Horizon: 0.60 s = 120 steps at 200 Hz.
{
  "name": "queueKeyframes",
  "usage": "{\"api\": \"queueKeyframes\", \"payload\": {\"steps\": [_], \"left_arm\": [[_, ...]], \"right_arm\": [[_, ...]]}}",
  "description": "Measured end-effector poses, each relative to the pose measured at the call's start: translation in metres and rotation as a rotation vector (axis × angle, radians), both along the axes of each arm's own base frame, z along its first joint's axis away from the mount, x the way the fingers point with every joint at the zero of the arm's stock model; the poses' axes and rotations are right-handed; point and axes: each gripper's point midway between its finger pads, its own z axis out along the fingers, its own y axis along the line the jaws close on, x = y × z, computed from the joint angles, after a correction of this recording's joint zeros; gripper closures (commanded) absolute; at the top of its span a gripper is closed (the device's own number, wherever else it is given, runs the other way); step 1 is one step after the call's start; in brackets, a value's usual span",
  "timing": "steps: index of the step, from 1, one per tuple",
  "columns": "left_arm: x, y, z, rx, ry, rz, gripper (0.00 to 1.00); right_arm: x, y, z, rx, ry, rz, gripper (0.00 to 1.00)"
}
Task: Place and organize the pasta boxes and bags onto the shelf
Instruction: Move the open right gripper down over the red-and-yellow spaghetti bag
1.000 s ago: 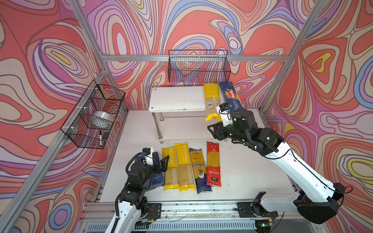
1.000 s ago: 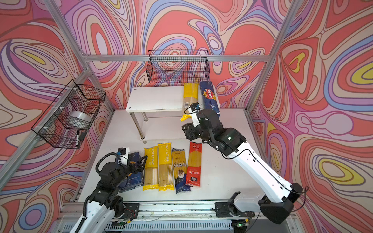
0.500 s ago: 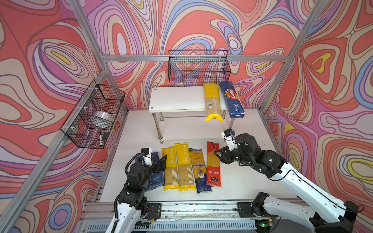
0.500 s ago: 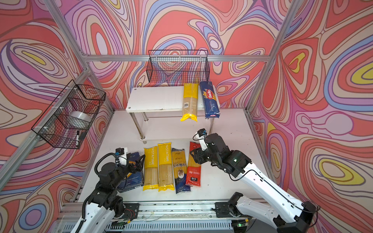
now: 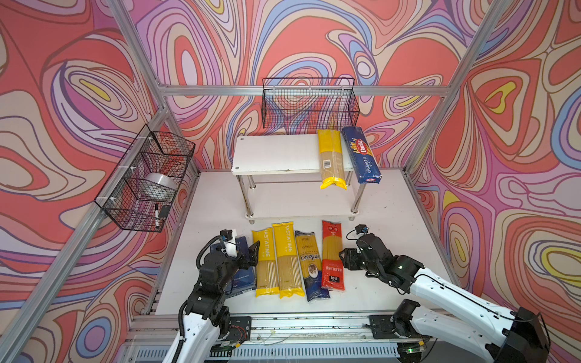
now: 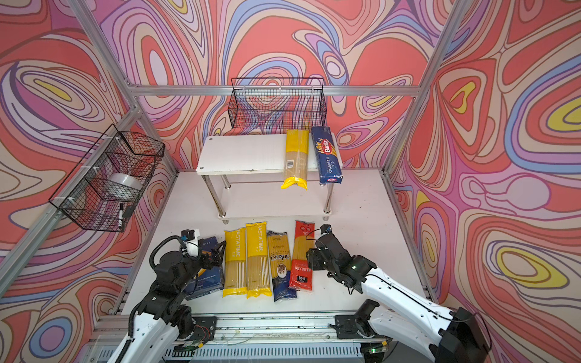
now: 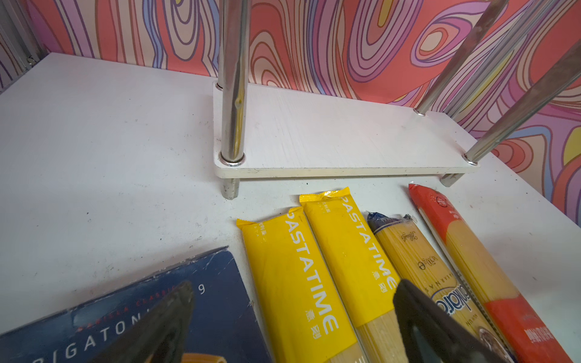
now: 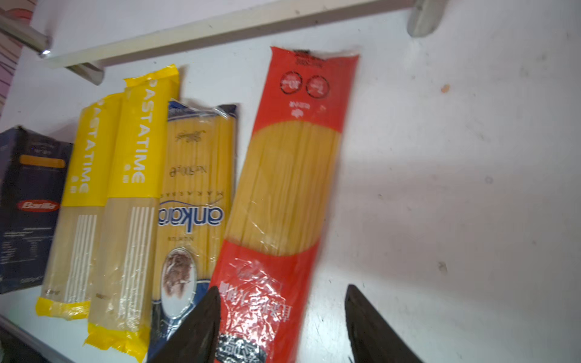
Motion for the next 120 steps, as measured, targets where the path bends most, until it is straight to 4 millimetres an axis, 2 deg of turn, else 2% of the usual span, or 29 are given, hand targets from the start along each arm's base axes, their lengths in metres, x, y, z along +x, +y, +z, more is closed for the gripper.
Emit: {"api": "queueKeyframes", "payload": {"steps": [31, 65, 112, 120], "left_arm": [[0.000, -0.001, -0.003, 0.001, 0.013, -0.005, 0.00], [0.001, -0.001, -0.005, 0.003, 0.022, -0.005, 0.00], [0.003, -0.002, -0.005, 0.006, 0.036, -0.006, 0.00], [0.003, -0.002, -0.006, 0.007, 0.039, -0.006, 0.00]], "right_arm": [[-0.002, -0.005, -0.011, 0.018, 0.018, -0.058, 0.34], [0.000, -0.007, -0.012, 0.027, 0.020, -0.088, 0.31], [0.008, 0.002, -0.024, 0.031, 0.041, -0.093, 0.25], [0.009, 0.004, -0.028, 0.027, 0.051, -0.092, 0.20]]}}
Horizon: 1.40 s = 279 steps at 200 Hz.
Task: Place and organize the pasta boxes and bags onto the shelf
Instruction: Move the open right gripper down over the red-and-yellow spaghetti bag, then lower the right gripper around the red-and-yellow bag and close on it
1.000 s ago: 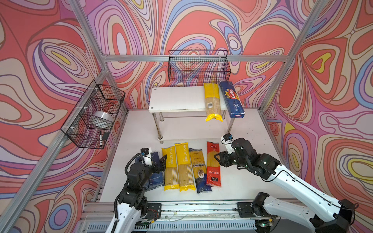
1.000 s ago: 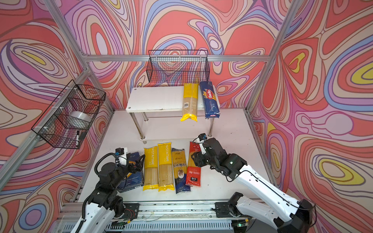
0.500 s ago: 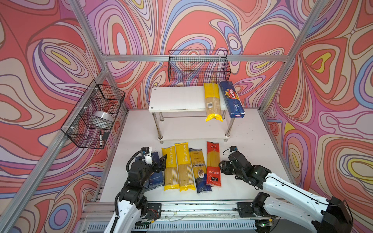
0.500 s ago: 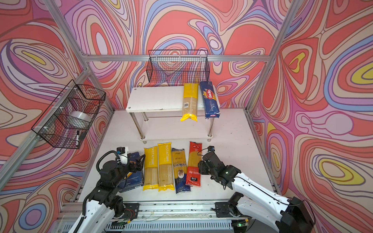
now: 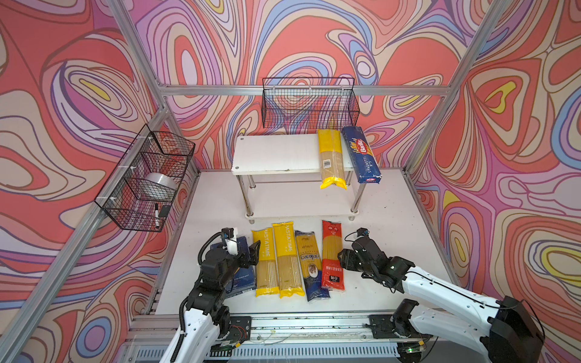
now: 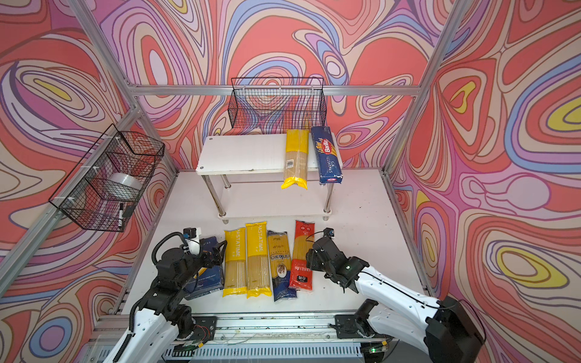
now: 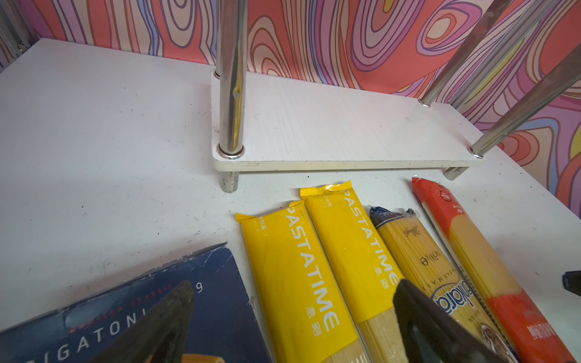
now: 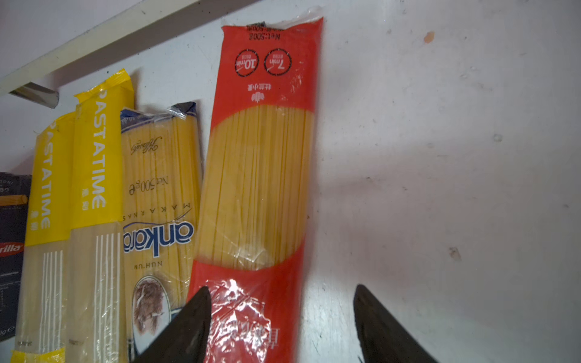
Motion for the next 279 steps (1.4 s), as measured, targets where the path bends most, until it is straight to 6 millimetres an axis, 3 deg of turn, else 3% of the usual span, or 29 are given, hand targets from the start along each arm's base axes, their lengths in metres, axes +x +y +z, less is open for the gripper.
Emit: {"api": "queueKeyframes", "payload": {"steps": [56, 108, 178, 279], "left_arm": [[0.001, 0.000, -0.003, 0.004, 0.013, -0.001, 0.00], [0.001, 0.000, -0.003, 0.004, 0.012, -0.001, 0.00], [0.001, 0.000, -0.003, 0.004, 0.011, -0.001, 0.00], [0.001, 0.000, -0.002, 0.004, 0.008, -0.001, 0.00]], "right_arm": [[0.005, 0.017, -0.029, -0.035, 0.063, 0.028, 0.12], [0.008, 0.034, -0.028, -0.012, 0.053, 0.054, 0.07], [0.006, 0.042, -0.024, -0.030, 0.034, 0.053, 0.02], [0.005, 0.045, -0.044, -0.113, 0.085, 0.034, 0.02]]}}
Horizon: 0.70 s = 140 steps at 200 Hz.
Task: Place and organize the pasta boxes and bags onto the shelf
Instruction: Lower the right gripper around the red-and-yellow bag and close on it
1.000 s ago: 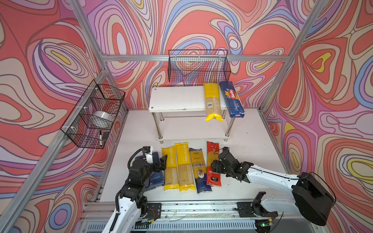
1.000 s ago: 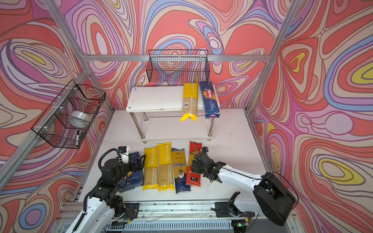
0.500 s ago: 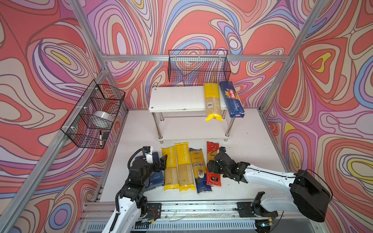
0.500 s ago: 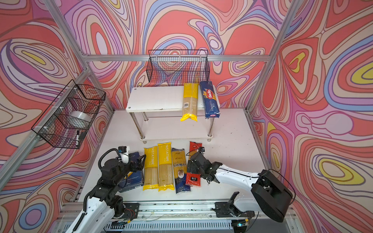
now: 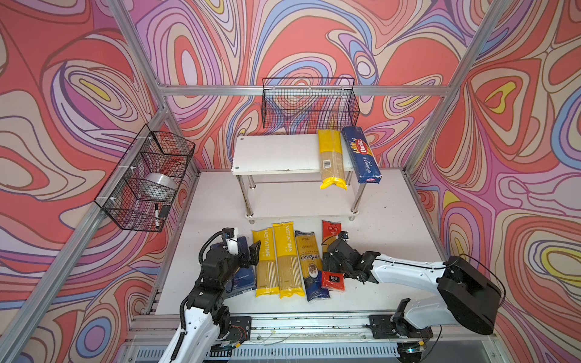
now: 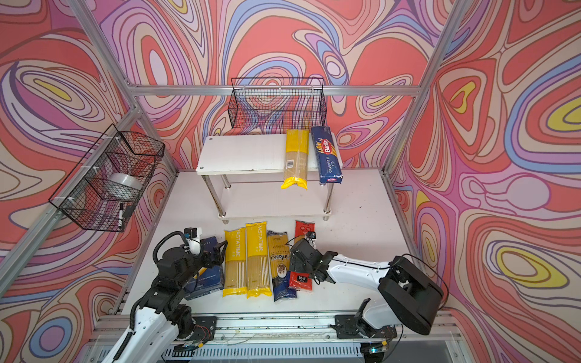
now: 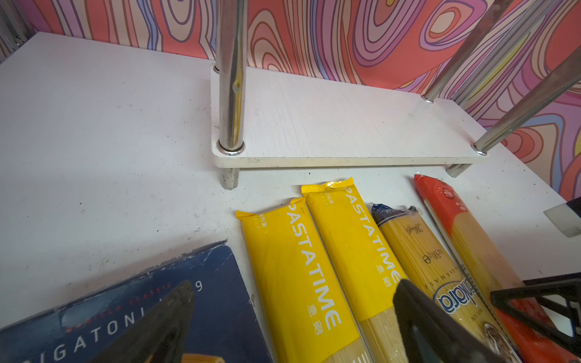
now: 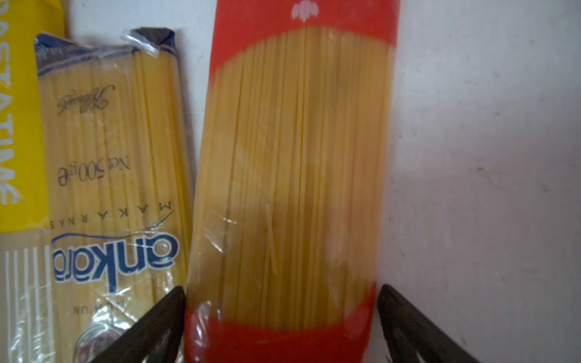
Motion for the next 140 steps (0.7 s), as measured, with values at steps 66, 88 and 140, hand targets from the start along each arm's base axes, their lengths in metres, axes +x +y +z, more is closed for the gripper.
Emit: {"api": "queueKeyframes", "payload": {"steps": [66, 88, 140], "left_arm": [[0.000, 0.001, 0.000, 0.001, -0.001, 0.004, 0.00], [0.000, 0.000, 0.000, 0.001, 0.002, 0.003, 0.00], [0.001, 0.000, -0.001, 0.003, 0.009, 0.003, 0.00]], "right_arm": [[0.001, -0.011, -0.003, -0.056, -0.010, -0.056, 0.05], [-0.005, -0.022, -0.006, -0.109, 0.008, -0.071, 0.05], [-0.013, -0.030, -0.006, -0.113, 0.010, -0.054, 0.03]]}}
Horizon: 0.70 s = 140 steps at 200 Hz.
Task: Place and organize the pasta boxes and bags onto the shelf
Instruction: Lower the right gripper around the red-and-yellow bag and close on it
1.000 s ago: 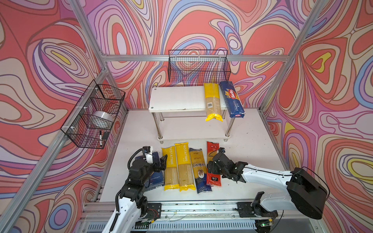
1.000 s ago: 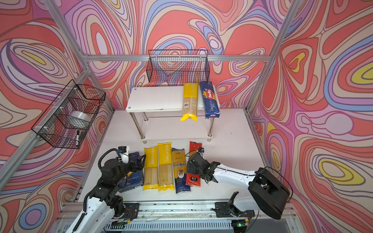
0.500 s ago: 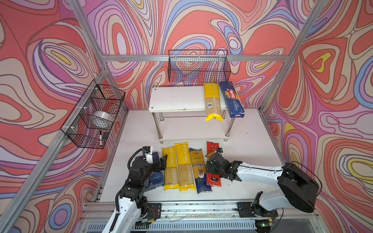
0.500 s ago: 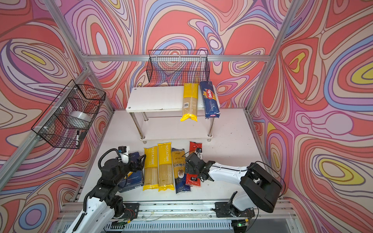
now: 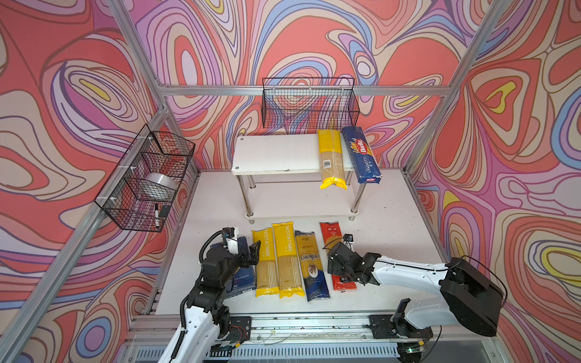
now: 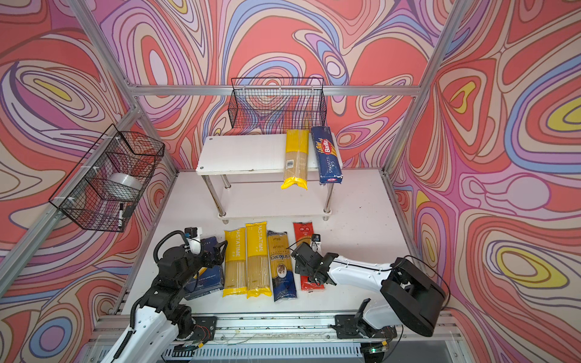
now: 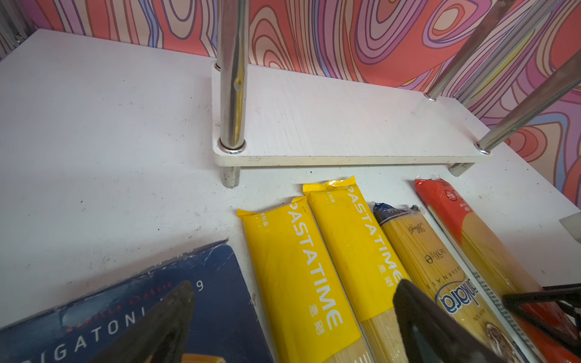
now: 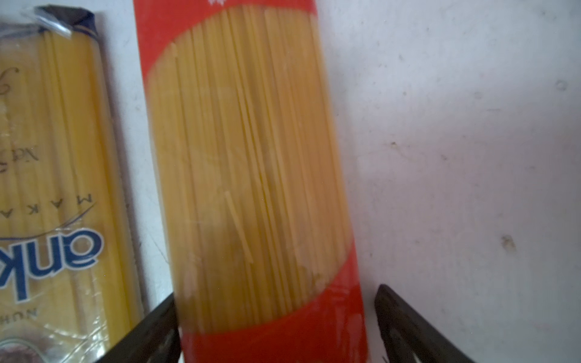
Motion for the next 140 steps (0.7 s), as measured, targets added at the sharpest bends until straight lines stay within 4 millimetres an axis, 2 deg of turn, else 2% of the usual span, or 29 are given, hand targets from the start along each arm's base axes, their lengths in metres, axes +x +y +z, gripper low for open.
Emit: {"api": "queueKeyframes", "payload": {"steps": [48, 87, 140], "left_arm": [[0.001, -0.001, 0.001, -0.001, 0.001, -0.002, 0.00], [0.001, -0.001, 0.001, -0.001, 0.001, -0.002, 0.00], [0.000, -0.001, 0.004, -0.003, -0.011, -0.003, 0.00]], "right_arm": [[0.004, 0.003, -0.003, -0.038, -0.008, 0.025, 0.02], [0.010, 0.009, -0.004, -0.055, -0.022, 0.050, 0.06], [0.011, 0.008, -0.005, -0.063, -0.027, 0.044, 0.20]]}}
